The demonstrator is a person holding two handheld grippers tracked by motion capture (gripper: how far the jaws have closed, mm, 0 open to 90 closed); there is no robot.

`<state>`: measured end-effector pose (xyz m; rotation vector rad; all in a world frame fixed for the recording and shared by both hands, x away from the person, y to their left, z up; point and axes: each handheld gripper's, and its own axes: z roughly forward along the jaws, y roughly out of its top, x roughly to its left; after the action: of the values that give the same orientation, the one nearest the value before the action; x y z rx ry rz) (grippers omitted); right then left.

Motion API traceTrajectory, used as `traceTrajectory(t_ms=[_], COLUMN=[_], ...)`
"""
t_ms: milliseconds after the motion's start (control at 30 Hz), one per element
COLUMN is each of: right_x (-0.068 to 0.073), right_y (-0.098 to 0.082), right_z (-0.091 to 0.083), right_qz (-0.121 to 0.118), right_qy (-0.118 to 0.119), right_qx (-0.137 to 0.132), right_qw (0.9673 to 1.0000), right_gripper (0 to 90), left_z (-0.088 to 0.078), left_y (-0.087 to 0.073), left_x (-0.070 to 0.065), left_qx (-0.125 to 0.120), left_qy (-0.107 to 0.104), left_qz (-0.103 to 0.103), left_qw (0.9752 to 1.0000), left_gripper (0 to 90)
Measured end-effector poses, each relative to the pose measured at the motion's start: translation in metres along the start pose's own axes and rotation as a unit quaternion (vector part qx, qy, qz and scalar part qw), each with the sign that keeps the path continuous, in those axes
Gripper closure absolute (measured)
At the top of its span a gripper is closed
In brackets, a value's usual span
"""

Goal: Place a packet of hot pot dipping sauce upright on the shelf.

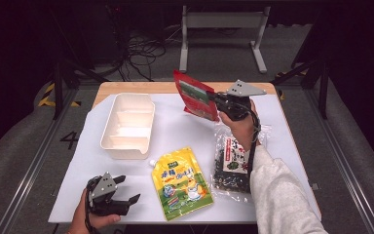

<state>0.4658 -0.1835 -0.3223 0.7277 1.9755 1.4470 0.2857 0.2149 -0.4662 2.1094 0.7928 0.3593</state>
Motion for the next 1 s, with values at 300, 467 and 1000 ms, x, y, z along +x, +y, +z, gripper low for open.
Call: traceTrajectory(t_ms=[300,467,1000], right_x=[0.004,0.004,0.018], right_y=[0.010,0.017,0.034], right_z=[0.013,0.023,0.032], right_qz=[-0.007,-0.002,-0.007], right_qy=[0.001,0.005,0.030], right_qx=[-0.005,-0.010,-0.024], right_qw=[1.0000,0.9999,0.9993], right_gripper=[89.5,89.5,89.6], left_z=[-0.001,-0.001,-0.002], left_y=[-0.001,-0.001,-0.002], left_x=[0.001,0.000,0.000], left_qx=[-0.002,-0.001,-0.007], left_qy=[-0.006,-0.009,-0.012], left_qz=[-0.002,-0.003,-0.012], left_qw=[1.0000,1.0000,0.9998], left_gripper=[18.7,18.7,18.7])
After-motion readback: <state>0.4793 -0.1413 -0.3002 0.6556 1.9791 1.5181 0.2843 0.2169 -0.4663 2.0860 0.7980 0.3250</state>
